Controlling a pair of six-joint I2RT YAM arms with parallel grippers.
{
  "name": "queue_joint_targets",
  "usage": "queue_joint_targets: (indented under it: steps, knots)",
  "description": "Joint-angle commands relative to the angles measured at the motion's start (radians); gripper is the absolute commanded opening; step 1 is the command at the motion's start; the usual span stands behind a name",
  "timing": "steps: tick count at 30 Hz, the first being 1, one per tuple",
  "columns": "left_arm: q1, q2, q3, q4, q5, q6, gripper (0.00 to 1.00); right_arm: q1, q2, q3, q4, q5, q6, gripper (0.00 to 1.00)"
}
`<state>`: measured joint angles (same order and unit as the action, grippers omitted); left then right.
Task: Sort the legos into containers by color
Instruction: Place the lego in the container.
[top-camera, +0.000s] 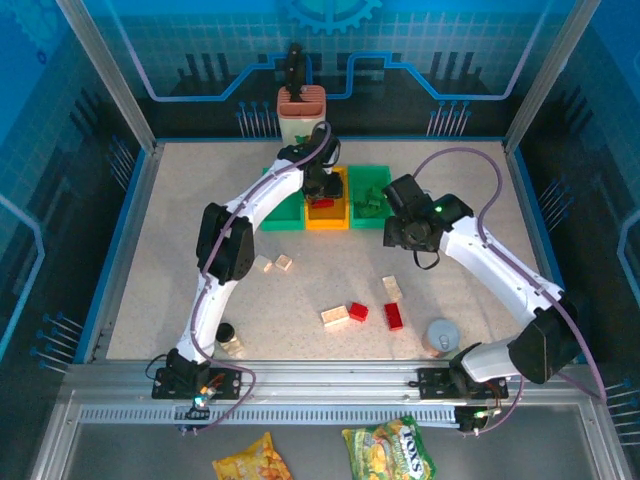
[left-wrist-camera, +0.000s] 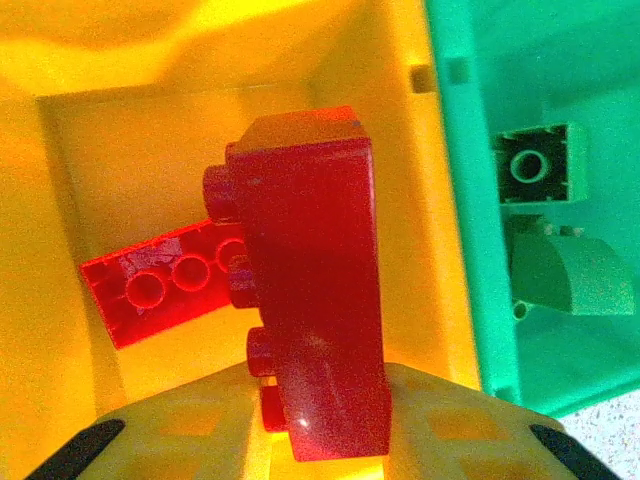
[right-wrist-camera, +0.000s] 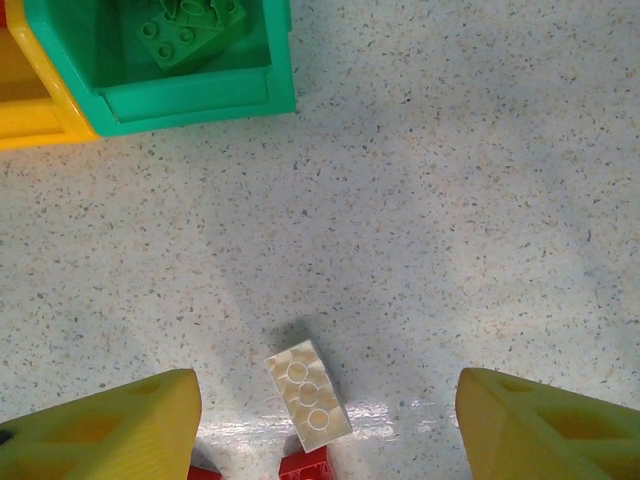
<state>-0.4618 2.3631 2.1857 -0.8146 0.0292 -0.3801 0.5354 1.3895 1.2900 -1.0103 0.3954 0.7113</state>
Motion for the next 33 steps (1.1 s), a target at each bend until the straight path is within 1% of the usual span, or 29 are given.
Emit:
queue_joint_targets:
  steps: [1,6,9,15,20,28,33]
  knots:
    - [0.017,0.035,0.035,0.049,0.095,-0.024,0.31,-0.012,-0.03,-0.019,-0.036,0.031,0.027,0.69]
    - [0.016,0.055,0.035,0.084,0.127,-0.029,0.32,-0.012,-0.033,-0.02,-0.043,0.026,0.034,0.69]
    - [0.016,0.055,0.031,0.087,0.13,-0.028,0.35,-0.013,-0.036,-0.015,-0.049,0.029,0.034,0.69]
    - [0.016,0.022,0.0,0.103,0.127,-0.022,0.39,-0.012,-0.047,-0.012,-0.053,0.035,0.033,0.69]
    - [0.016,-0.013,-0.026,0.104,0.126,-0.022,0.39,-0.012,-0.047,-0.019,-0.051,0.024,0.021,0.69]
    - [0.016,-0.126,-0.141,0.126,0.127,-0.004,0.39,0.001,-0.037,-0.043,-0.01,-0.12,-0.106,0.69]
    - [0.016,-0.209,-0.231,0.138,0.133,0.006,0.4,0.041,-0.025,-0.063,-0.014,-0.134,-0.096,0.69]
